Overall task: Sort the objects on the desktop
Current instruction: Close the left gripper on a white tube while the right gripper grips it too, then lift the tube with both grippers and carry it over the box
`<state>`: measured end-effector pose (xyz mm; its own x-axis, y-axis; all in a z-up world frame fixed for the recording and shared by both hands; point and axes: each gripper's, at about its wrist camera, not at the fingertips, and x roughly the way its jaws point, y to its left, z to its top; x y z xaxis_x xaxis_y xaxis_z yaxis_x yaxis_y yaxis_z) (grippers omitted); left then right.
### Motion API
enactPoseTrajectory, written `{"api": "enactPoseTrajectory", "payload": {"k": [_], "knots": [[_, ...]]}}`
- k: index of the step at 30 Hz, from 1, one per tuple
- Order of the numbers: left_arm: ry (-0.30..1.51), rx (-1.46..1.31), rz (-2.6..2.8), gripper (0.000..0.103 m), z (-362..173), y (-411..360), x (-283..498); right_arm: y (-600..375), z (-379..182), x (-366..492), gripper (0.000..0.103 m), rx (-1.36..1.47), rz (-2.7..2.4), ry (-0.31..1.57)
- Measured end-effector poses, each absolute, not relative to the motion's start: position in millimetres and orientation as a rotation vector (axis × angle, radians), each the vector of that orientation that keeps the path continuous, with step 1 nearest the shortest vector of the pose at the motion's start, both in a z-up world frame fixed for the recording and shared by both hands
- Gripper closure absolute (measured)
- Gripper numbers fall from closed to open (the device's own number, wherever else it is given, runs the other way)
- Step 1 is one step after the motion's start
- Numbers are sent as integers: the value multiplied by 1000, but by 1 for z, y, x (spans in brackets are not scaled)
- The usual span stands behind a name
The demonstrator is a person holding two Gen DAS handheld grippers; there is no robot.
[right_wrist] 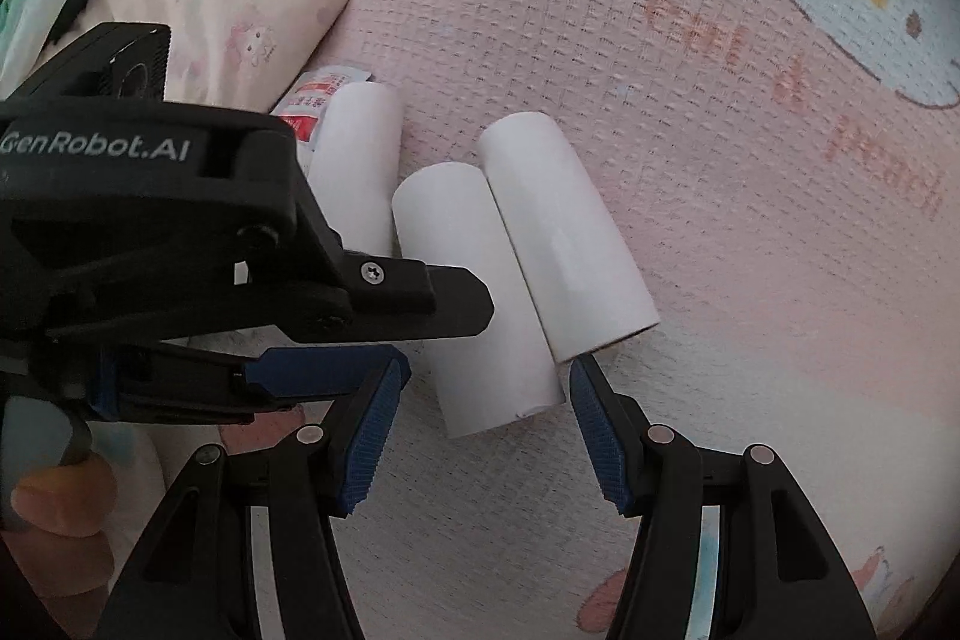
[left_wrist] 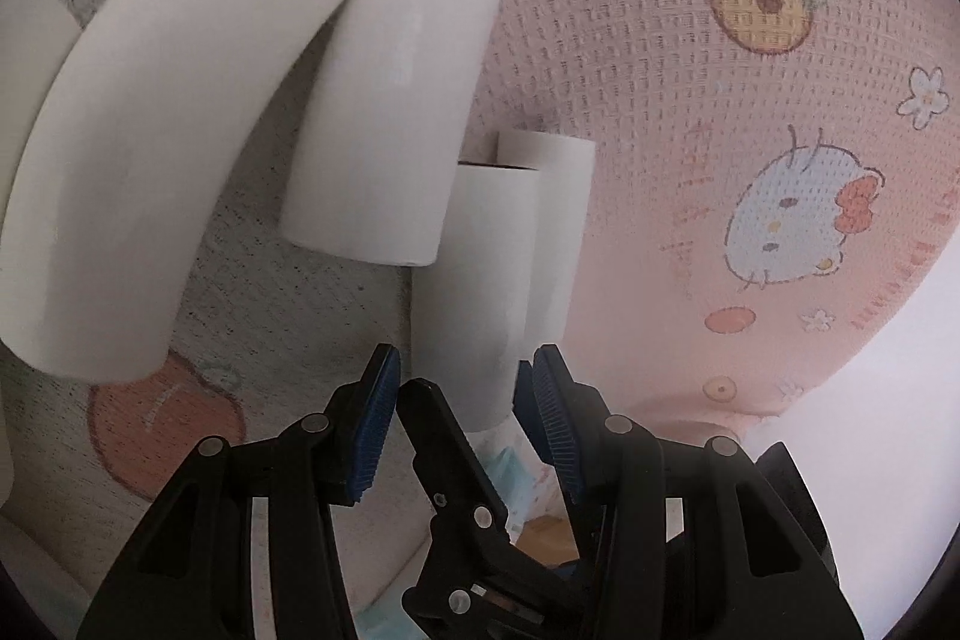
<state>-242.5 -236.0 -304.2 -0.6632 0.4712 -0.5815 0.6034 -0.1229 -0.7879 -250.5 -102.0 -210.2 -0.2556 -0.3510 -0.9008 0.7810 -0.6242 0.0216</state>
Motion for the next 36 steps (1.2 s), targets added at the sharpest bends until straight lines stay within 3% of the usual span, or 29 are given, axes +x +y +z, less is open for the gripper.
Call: {"api": "enactPoseTrajectory", "payload": {"k": [2,4,15,28,36], "knots": [[2023,1247,-1892,53,-308,-235,-243,-102,-212,-249,48,1240,-1945,586],[2067,1241,-1881,53,-311,-236,-241,-103,-213,-247,59,1242,-1958,642],[2050,1279,-1892,53,-310,-231,-240,-82,-198,-225,60,1283,-1972,547],[1720,1540,-2101,56,-297,-189,-252,-47,-198,-185,63,1358,-2038,525],[1731,1539,-2247,56,-275,-171,-229,-30,-175,-164,63,1335,-2053,461]]}}
